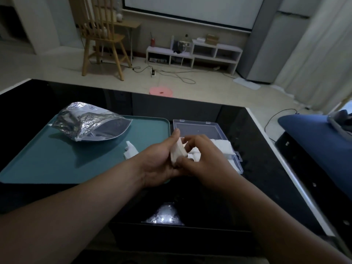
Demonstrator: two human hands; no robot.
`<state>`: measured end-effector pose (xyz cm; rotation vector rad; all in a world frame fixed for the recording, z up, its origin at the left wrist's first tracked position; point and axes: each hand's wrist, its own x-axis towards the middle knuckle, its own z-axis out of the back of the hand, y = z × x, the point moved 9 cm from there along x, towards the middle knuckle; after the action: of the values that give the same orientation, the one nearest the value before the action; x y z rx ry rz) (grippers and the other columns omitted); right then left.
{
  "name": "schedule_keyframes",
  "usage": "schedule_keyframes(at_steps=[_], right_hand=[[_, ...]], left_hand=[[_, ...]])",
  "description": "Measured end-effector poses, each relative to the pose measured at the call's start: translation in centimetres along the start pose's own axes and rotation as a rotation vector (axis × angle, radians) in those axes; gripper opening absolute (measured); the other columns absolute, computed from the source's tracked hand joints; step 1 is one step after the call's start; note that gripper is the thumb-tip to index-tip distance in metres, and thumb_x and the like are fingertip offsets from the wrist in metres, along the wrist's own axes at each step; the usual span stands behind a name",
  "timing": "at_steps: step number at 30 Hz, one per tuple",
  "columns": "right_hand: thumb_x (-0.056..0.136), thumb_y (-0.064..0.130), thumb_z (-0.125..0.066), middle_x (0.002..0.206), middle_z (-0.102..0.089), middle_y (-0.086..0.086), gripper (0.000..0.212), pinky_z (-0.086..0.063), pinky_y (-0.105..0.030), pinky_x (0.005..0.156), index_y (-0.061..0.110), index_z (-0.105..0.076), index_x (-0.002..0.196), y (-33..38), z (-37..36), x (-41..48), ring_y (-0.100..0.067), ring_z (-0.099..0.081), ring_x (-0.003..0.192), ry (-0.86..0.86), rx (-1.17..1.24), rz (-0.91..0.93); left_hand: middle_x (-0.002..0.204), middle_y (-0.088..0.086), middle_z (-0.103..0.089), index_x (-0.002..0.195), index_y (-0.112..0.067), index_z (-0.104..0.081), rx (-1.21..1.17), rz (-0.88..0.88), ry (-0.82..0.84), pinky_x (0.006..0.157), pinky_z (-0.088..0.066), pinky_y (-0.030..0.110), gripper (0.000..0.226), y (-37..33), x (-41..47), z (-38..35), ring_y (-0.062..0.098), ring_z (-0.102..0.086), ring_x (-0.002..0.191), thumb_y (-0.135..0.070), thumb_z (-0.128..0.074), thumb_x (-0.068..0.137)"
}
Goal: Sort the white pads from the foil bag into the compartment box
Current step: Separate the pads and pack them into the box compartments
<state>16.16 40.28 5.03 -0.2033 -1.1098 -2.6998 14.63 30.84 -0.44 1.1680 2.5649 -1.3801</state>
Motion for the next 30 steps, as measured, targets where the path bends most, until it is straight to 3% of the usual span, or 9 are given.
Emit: schedule_keyframes(at_steps=[3,5,8,13,18,21,25,28,30], right_hand=[[0.086,0.046,-0.076,0.119,-0.057,0.019,0.023,-0.042,-0.021,0.088,0.033,-0.059,0.094,-1.4,0.8,-0.1,0.005,-0.051,0.112,0.011,-0.045,-0.057],[0.087,0.053,-0.072,0.117,-0.058,0.017,0.024,-0.039,-0.016,0.082,0.034,-0.061,0.095,-1.8,1.1,-0.2,0.006,-0.053,0.107,0.016,-0.036,-0.076],[0.095,0.045,-0.066,0.113,-0.06,0.012,0.018,-0.037,-0.013,0.079,0.027,-0.065,0.1,-2.5,1.5,-0.2,-0.001,-0.053,0.102,-0.008,-0.089,-0.115],[0.099,0.047,-0.059,0.105,-0.067,0.009,0.024,-0.049,-0.029,0.082,0.025,-0.068,0.103,-3.5,3.0,-0.4,-0.01,-0.061,0.099,-0.055,-0.077,-0.215],[0.095,0.051,-0.064,0.1,-0.066,0.013,0.026,-0.044,-0.022,0.07,0.027,-0.068,0.105,-4.2,4.3,-1.1,0.0,-0.059,0.09,-0.079,-0.139,-0.217],[0.095,0.039,-0.063,0.092,-0.063,0.013,0.015,-0.039,-0.024,0.062,0.025,-0.066,0.099,-5.3,4.8,-1.2,-0.003,-0.057,0.08,-0.089,-0.219,-0.245],[0.099,0.04,-0.057,0.08,-0.059,0.004,0.029,-0.042,-0.032,0.061,0.021,-0.064,0.077,-5.4,5.6,-1.1,-0.012,-0.055,0.076,-0.162,-0.27,-0.206],[0.099,0.03,-0.063,0.08,-0.068,-0.002,0.021,-0.057,-0.045,0.07,0.016,-0.068,0.084,-6.3,6.9,-1.1,-0.021,-0.065,0.076,-0.144,-0.136,-0.298],[0.099,0.025,-0.066,0.089,-0.071,-0.001,0.01,-0.057,-0.04,0.072,0.017,-0.07,0.099,-7.2,9.6,-1.4,-0.02,-0.068,0.082,-0.221,0.024,-0.374]], left_hand=[[0.127,0.013,-0.07,0.13,-0.014,-0.06,-0.009,-0.039,-0.065,0.089,-0.061,0.045,0.042,-0.3,0.6,0.1,0.03,-0.065,0.11,-0.045,-0.044,0.106],[0.118,0.012,-0.07,0.124,-0.014,-0.061,0.02,-0.057,-0.084,0.083,-0.062,0.041,0.034,-0.3,0.8,-0.3,0.029,-0.063,0.106,-0.039,-0.045,0.108],[0.12,0.013,-0.068,0.126,-0.014,-0.062,0.074,-0.094,-0.114,0.073,-0.061,0.039,0.029,-0.4,1.1,-0.9,0.025,-0.068,0.097,-0.031,-0.047,0.108],[0.124,0.017,-0.065,0.131,-0.013,-0.06,0.107,-0.145,-0.142,0.081,-0.063,0.042,0.028,-0.6,1.6,-2.6,0.027,-0.069,0.102,-0.018,-0.046,0.108],[0.128,0.018,-0.062,0.13,-0.017,-0.061,0.167,-0.179,-0.182,0.085,-0.062,0.041,0.035,0.0,2.7,-3.6,0.032,-0.066,0.116,-0.008,-0.042,0.102],[0.122,0.017,-0.061,0.132,-0.016,-0.058,0.189,-0.187,-0.177,0.078,-0.063,0.037,0.038,0.3,3.0,-4.8,0.029,-0.067,0.107,-0.006,-0.041,0.101],[0.12,0.014,-0.066,0.128,-0.02,-0.059,0.323,-0.202,-0.172,0.071,-0.061,0.032,0.037,0.7,3.9,-5.7,0.022,-0.068,0.096,-0.004,-0.047,0.097],[0.112,0.016,-0.069,0.12,-0.016,-0.06,0.351,-0.243,-0.198,0.074,-0.062,0.037,0.022,0.5,4.6,-5.8,0.023,-0.071,0.089,-0.009,-0.048,0.103],[0.109,0.019,-0.066,0.118,-0.014,-0.059,0.35,-0.282,-0.277,0.074,-0.064,0.04,0.025,-0.4,4.6,-5.2,0.025,-0.068,0.083,-0.004,-0.042,0.103]])
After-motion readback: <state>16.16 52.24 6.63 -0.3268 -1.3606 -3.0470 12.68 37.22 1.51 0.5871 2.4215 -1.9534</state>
